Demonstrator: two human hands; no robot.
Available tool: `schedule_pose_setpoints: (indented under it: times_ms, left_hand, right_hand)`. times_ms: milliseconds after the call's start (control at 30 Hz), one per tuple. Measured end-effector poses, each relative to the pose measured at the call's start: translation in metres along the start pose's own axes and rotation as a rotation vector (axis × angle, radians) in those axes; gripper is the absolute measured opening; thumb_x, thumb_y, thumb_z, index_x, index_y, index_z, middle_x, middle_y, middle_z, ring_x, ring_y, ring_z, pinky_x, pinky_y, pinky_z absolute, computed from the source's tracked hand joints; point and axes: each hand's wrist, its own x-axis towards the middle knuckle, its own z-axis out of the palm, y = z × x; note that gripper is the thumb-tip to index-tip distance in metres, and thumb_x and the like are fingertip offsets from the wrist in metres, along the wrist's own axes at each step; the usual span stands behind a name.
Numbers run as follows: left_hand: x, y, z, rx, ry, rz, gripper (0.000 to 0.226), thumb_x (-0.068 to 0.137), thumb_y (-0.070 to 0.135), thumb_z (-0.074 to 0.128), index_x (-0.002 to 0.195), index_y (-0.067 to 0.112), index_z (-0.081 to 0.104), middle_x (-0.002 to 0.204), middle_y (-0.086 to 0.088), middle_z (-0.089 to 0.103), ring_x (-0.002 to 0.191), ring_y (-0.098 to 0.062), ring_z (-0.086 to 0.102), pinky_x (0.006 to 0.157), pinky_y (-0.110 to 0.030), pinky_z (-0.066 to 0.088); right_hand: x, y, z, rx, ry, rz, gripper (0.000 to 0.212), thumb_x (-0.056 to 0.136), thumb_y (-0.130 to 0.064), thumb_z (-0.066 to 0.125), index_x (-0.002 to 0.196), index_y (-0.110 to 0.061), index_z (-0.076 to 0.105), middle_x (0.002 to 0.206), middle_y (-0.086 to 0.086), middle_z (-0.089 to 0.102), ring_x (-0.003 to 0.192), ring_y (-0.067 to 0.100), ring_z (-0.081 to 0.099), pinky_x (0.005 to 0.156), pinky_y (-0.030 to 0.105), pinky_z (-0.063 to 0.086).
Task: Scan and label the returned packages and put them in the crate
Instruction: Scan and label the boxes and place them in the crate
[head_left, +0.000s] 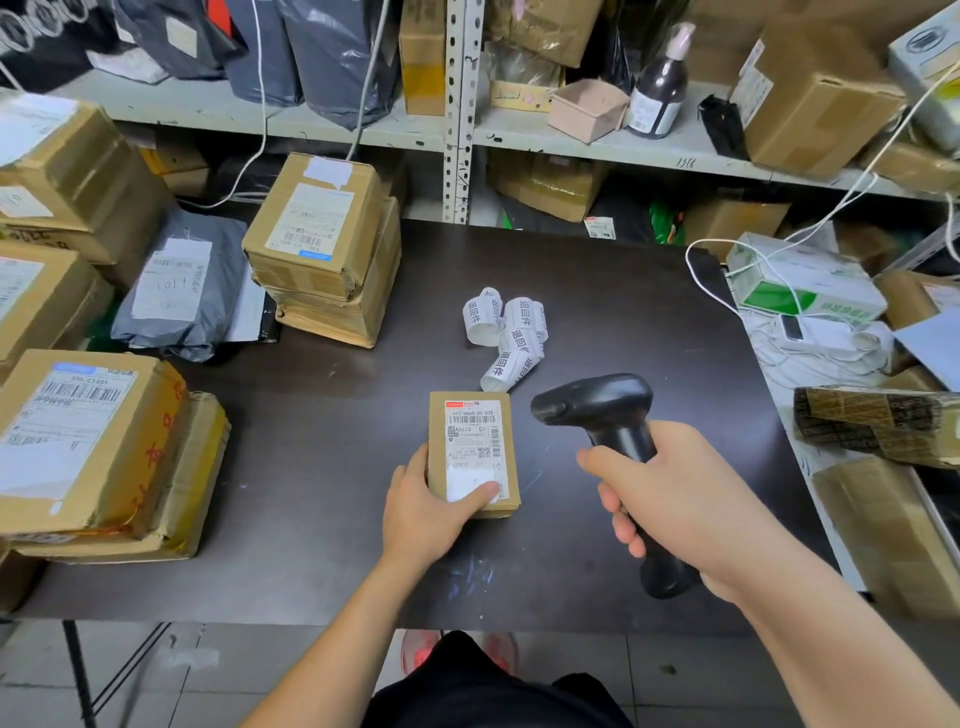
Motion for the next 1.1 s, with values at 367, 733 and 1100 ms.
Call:
schedule_pose_setpoints:
  times_ms: [367, 733, 1100]
  left_hand:
    - [0.023, -0.005, -0.042, -0.062, -0.181, 0.02, 0.063, 0.056, 0.046, 0.093, 0.105, 0.062, 0.058, 0.108, 0.032, 0.068, 0.098, 0.01, 0.063, 0.079, -0.019, 0.049]
    - [0.024, -0.01, -0.04, -0.087, -0.168, -0.007, 0.073, 0.05, 0.049, 0.094, 0.112, 0.056, 0.058, 0.11, 0.03, 0.067, 0.099, 0.008, 0.064, 0.085, -0.024, 0.052]
    - [0.016, -0.004, -0.032, -0.059, -0.133, -0.046, 0.085, 0.053, 0.051, 0.092, 0.127, 0.042, 0.05, 0.121, 0.022, 0.063, 0.111, -0.001, 0.061, 0.096, -0.033, 0.052]
  right_hand:
    - [0.012, 0.022, -0.037, -0.537, 0.008, -0.261, 0.021, 0.078, -0.053, 0.07, 0.08, -0.037, 0.057, 0.064, -0.017, 0.061, 0.057, 0.01, 0.048, 0.062, 0.034, 0.049]
    - [0.006, 0.022, -0.054, -0.542, 0.012, -0.252, 0.039, 0.075, -0.062, 0.064, 0.083, -0.024, 0.059, 0.067, -0.006, 0.063, 0.056, 0.013, 0.049, 0.06, 0.038, 0.051]
    - [0.087, 0.093, 0.001, -0.317, 0.07, -0.044, 0.012, 0.088, -0.027, 0.06, 0.091, -0.031, 0.049, 0.079, -0.008, 0.062, 0.064, 0.006, 0.053, 0.056, 0.028, 0.039]
